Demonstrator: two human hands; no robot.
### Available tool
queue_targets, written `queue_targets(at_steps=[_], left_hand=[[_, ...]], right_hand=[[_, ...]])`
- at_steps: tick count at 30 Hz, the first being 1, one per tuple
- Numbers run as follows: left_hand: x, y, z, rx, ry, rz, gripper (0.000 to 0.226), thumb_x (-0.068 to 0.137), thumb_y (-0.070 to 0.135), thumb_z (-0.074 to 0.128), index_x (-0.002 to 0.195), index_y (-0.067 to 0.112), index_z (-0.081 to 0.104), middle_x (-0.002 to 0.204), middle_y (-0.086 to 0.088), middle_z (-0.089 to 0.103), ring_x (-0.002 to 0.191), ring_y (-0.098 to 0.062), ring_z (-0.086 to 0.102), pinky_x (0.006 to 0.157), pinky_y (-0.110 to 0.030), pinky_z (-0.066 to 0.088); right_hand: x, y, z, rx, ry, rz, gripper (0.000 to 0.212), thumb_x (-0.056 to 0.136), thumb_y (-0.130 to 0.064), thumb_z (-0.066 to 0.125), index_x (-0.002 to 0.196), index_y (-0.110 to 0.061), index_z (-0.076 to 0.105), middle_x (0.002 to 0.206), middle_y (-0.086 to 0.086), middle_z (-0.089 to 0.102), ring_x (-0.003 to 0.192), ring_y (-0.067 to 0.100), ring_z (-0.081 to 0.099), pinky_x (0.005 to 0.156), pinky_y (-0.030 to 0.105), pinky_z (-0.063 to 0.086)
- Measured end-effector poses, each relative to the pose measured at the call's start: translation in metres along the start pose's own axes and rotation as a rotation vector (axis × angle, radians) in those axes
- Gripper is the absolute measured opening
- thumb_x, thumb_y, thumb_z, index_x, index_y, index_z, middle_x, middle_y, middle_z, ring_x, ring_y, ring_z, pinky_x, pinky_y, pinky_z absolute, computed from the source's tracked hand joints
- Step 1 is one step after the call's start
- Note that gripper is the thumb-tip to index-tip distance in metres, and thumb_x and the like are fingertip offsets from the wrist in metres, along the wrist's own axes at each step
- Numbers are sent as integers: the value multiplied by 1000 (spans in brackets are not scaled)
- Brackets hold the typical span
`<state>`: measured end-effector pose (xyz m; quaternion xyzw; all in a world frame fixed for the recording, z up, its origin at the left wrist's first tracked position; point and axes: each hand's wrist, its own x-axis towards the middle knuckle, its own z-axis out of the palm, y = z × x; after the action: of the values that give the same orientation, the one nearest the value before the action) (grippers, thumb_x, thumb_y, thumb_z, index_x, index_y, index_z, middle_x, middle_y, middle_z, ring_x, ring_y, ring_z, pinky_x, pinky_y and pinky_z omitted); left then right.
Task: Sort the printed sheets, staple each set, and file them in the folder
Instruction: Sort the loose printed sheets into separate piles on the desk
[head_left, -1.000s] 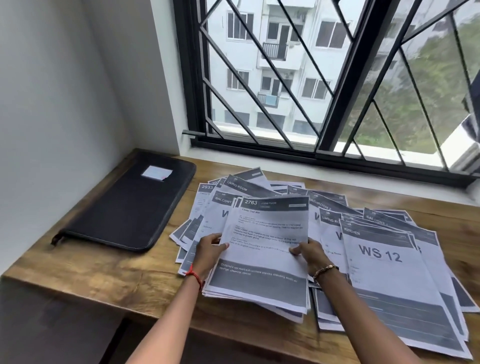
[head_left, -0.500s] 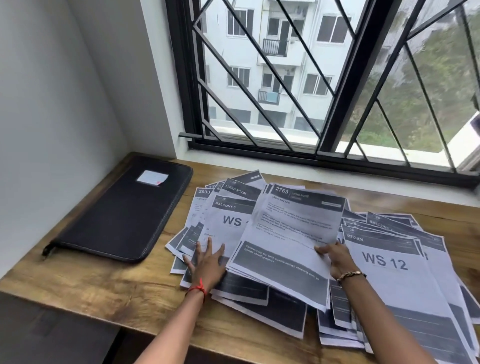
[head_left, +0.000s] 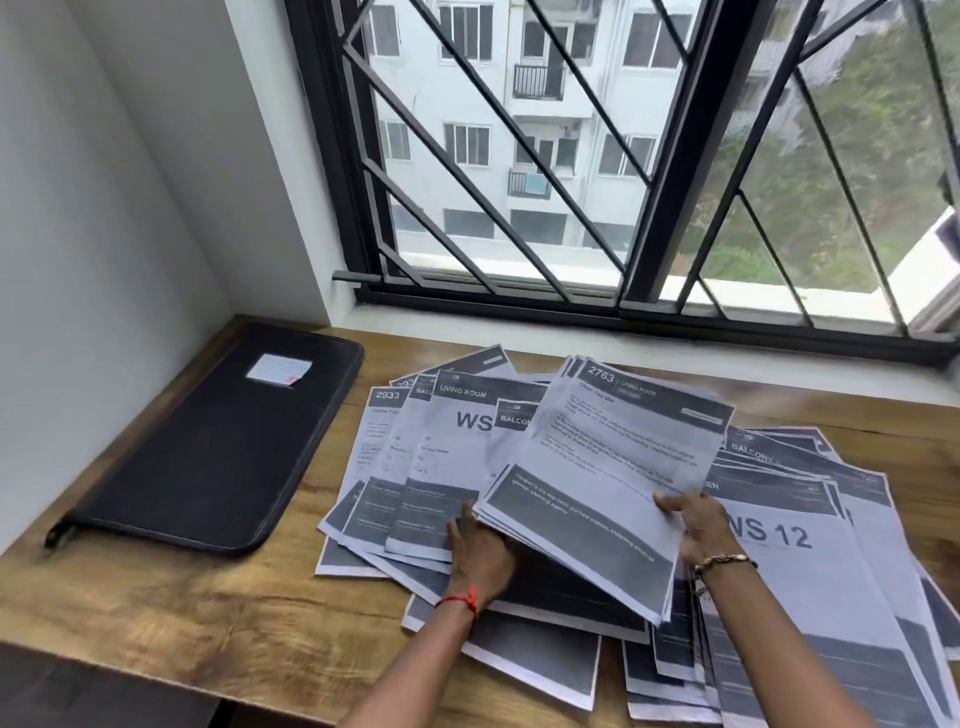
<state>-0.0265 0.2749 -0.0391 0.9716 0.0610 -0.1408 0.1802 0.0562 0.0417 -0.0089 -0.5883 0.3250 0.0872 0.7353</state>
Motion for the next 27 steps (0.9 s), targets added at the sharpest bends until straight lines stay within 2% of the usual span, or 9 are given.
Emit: queue_targets(at_steps=[3,5,7,11,14,16,19,22,27], left_hand=[[4,-13,-9,-469,220,47,57,86,-9,34,139,10,36,140,-9,44,131,-22,39,107,-17,24],[11,-27,-16,-453,340,79,51,87,-12,38,132,9,46,136,-10,49,128,-21,44,106,-17,28],[18,-41,-21,-332,427,23,45,90,-3,46,134,7,44,145,-10,39,136,-22,32,113,-26,22],[25,-71,-29,-180,240,-124,60,98,36,39,148,14,15,158,-2,1,145,-18,-4,115,-44,-4],[29,-84,-32,-61,87,-81,62,98,45,29,149,21,4,156,0,-13,143,-18,-15,110,-53,-13],[29,-89,-32,-11,35,-39,61,99,34,34,149,24,0,155,0,-17,143,-19,-18,109,-57,-13],[25,-100,-29,11,66,38,81,86,-4,42,149,26,1,154,-5,-23,142,-22,-20,109,-54,-13],[31,-114,-29,-82,115,34,89,77,-14,44,148,27,10,156,-9,-12,144,-22,-9,114,-41,-7],[46,-129,-44,-192,260,84,58,86,-9,38,138,17,37,142,-4,34,130,-20,31,101,-28,29]], right_hand=[[2,-3,3,-10,11,-1,16,77,21,53,81,5,55,79,10,56,67,26,53,89,48,48],[3,-5,7,-10,6,-9,19,77,21,53,82,3,55,82,12,56,69,27,54,76,43,54],[4,-6,11,-3,-10,-15,24,76,22,53,79,-2,54,87,13,57,79,31,56,83,45,51],[5,-6,26,-29,-12,-65,30,74,23,53,74,-6,53,84,11,57,93,32,53,92,49,45],[5,-5,41,-46,-21,-81,27,73,22,54,74,-5,54,90,15,58,92,33,54,90,51,47],[4,-2,51,-53,-12,-93,26,72,22,55,74,-4,55,87,15,59,91,34,55,87,49,48],[-3,6,66,-40,-18,-96,25,72,21,54,80,-2,58,91,15,60,89,34,56,88,48,47],[-11,16,82,-31,-20,-99,27,73,21,51,92,5,60,102,19,59,89,34,55,84,45,48],[-22,24,96,-15,18,-100,26,73,23,51,77,-2,58,96,17,58,72,29,55,70,36,49]])
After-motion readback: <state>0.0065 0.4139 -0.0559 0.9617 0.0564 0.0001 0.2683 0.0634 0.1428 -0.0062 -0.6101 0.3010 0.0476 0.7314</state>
